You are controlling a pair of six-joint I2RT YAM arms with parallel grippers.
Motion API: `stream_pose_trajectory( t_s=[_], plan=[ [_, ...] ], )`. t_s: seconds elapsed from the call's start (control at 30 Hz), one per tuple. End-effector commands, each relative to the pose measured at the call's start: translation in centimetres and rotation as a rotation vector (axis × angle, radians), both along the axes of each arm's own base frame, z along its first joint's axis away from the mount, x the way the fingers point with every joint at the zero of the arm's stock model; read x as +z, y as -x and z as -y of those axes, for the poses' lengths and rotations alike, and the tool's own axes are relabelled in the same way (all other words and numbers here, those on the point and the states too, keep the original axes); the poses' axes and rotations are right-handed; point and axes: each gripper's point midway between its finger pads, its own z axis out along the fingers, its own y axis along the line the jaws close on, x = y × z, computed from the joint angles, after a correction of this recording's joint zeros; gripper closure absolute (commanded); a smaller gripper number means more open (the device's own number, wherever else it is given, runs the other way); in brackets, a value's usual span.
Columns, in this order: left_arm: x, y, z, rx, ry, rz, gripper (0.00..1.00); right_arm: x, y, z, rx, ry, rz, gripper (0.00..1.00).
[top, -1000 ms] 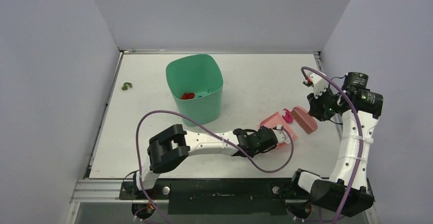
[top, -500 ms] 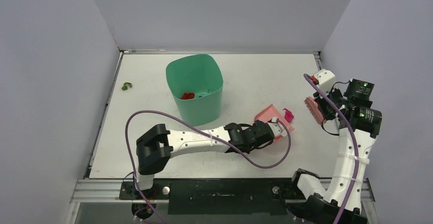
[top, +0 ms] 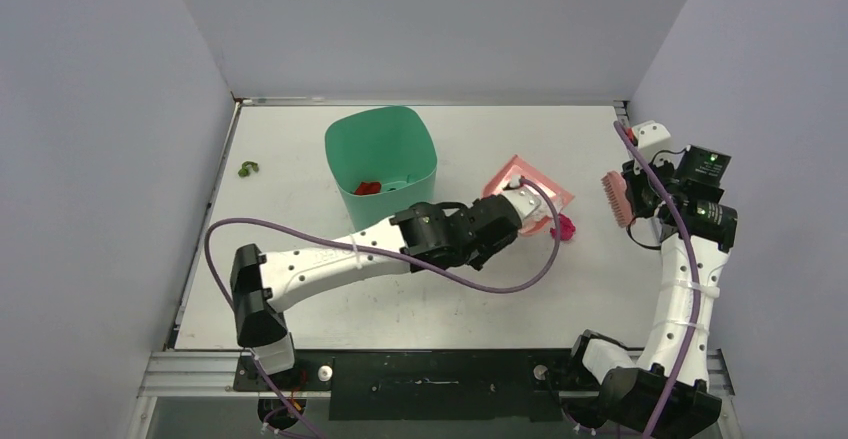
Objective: Sweep away the paper scraps from the table
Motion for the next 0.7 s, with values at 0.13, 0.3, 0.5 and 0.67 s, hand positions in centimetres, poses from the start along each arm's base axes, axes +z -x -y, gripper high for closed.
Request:
stream_pose_trajectory(
  t_s=[0.13,0.3,0.5,0.67],
  plan=[
    [12.0,-2.7,-5.9,0.156,0.358,-0.036,1.00,0.1,-1.3,-0.5,0.009,-0.061,0.038,0.95],
    [16.5,-4.6,-10.2,0.261,0.622,-0.072,1.00,-0.8,-1.1,-1.0,0.024,-0.088,0.017,0.95],
    [18.6,-5.8,-12.8,0.291,0.969,-0.248,1.00,-1.0,-0.9,-1.2,0.035,-0.094,0.005,0.95],
    [19.3,-5.9,-13.6,0.281,1.234,-0.449,1.00,-0.9,-0.8,-1.2,0.039,-0.091,0.000,0.95]
  ],
)
